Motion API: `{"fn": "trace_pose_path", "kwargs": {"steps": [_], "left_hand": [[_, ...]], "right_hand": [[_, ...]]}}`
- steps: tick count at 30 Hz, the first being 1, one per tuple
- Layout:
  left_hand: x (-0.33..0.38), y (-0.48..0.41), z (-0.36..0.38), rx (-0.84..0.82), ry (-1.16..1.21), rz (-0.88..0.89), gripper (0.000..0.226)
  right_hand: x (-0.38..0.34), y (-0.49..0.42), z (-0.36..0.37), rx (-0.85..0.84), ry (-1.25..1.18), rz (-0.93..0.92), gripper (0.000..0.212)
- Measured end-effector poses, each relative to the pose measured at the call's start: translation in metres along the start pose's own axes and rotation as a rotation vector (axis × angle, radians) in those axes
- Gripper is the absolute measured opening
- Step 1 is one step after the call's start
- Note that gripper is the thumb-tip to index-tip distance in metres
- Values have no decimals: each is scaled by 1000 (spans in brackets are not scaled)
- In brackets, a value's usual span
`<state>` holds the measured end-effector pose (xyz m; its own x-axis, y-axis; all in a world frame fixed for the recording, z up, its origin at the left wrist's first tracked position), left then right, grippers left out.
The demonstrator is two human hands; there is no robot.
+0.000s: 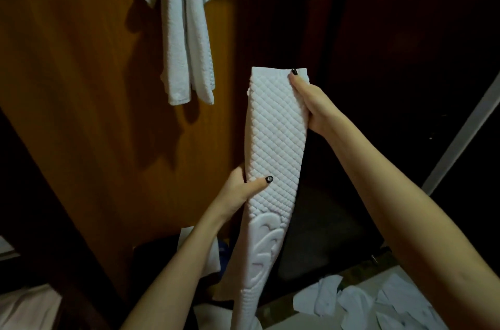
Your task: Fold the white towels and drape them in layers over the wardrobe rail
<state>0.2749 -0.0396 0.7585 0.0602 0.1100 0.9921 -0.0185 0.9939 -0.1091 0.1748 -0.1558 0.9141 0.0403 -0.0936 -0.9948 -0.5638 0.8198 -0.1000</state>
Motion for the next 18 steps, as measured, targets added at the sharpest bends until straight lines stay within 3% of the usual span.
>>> {"fn": "trace_pose_path", "kwargs": {"steps": [4,10,14,18], "left_hand": [[16,10,-2,81,170,124,66],[26,21,-19,244,188,193,40],[44,22,-23,301,81,257,36],[61,19,-34,336,-20,326,41]], "right_hand": [[21,15,-4,72,-120,22,45],[158,86,53,-169,-218,333,37],[171,94,63,-151,-266,271,54],[160,85,65,-135,-287,216,41]]}}
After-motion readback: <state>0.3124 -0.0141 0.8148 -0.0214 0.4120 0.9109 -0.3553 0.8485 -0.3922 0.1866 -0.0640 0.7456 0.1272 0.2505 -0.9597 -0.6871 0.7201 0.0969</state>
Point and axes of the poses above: each hand's wrist, its own y-axis away from the middle knuckle, its own z-axis out of the palm, x = y × z, the point moved 10 cm from there along -y, towards the middle knuckle, and after that the axes turned 7 degrees about -x, right-handed, at the moved point
